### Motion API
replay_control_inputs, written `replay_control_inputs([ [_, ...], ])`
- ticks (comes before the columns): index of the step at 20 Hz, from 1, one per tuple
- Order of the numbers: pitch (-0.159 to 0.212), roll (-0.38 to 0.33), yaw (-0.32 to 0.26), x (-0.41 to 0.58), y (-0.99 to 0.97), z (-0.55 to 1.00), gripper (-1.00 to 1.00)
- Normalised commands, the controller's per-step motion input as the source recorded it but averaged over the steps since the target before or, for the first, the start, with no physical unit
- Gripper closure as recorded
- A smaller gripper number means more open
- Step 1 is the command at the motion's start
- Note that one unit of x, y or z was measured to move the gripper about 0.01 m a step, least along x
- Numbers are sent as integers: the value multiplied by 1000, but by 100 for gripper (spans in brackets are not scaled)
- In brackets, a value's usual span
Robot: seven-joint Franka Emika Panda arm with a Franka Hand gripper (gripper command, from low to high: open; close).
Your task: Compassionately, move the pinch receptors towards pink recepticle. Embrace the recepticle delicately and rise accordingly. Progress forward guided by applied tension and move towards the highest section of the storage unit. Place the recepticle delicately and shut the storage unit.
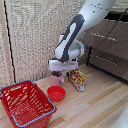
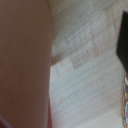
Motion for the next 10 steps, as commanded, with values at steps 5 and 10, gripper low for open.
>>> replay_control_inputs([
  [5,4,-43,0,14,110,-93,100],
  [10,45,-44,-86,165,203,-35,100],
])
